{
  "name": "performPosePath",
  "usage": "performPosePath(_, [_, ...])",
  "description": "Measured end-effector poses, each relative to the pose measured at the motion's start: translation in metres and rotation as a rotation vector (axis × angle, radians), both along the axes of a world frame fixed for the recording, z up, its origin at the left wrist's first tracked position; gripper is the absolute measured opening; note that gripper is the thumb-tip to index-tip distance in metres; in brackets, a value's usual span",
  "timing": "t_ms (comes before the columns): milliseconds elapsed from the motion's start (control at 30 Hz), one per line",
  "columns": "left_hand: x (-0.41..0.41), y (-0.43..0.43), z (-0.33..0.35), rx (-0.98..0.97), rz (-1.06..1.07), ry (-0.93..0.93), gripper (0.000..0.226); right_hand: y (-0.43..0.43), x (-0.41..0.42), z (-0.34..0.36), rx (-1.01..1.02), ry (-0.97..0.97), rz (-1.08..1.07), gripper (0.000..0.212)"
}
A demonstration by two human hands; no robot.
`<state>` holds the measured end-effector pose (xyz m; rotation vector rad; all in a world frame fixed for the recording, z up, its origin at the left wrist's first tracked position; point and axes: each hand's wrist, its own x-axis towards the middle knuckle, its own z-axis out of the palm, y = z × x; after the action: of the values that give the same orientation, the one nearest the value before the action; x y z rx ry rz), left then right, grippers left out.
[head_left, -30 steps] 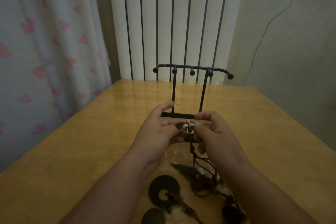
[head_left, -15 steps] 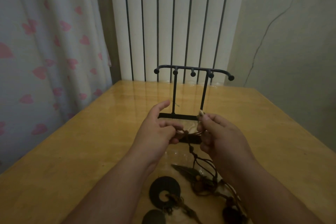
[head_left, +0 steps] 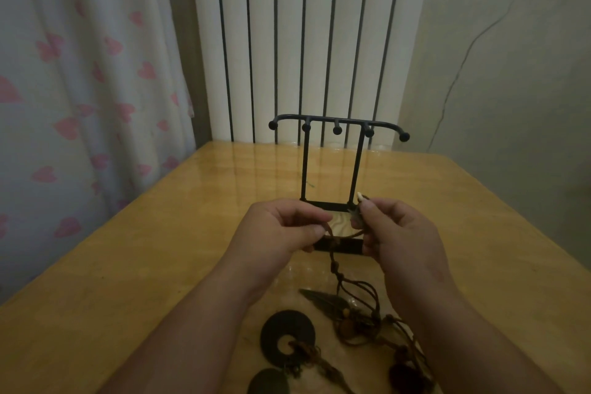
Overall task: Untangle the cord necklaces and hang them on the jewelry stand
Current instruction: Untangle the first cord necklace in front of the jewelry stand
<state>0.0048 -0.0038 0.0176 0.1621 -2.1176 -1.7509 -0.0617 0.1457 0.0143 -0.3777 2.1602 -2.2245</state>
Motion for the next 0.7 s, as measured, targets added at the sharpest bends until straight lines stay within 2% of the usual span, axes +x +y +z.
performPosePath(167, [-0.0005,0.0048,0.0021,-0.136,0.085,-0.003,0.026,-0.0011,-0.0021,-0.0017,0.112,0.104,-0.079,0.010])
performPosePath(267, [-0.0011,0.0052,0.0027,-0.154,0.100,0.036,0.023,-0.0001,-0.0033,-0.0030,0.128,0.112,-0.093,0.008])
performPosePath(333, [-0.0010,0.0056,0.0027,-0.159,0.100,0.067,0.023,0.0010,-0.0040,-0.0029,0.117,0.111,-0.039,0.012])
performPosePath(467, [-0.0013,0.0060,0.0013,-0.200,0.161,0.121,0.022,-0.0029,-0.0020,-0.0017,0.115,0.067,0.137,0.034])
performPosePath(567, [-0.0025,0.0035,-0.0004,-0.207,0.217,0.132,0.020,-0.0037,-0.0001,-0.0007,0.161,0.054,0.140,0.033])
performPosePath(700, [-0.0028,0.0018,-0.0011,-0.207,0.222,0.129,0.017,-0.0030,0.0019,-0.0003,0.144,0.017,0.302,0.021])
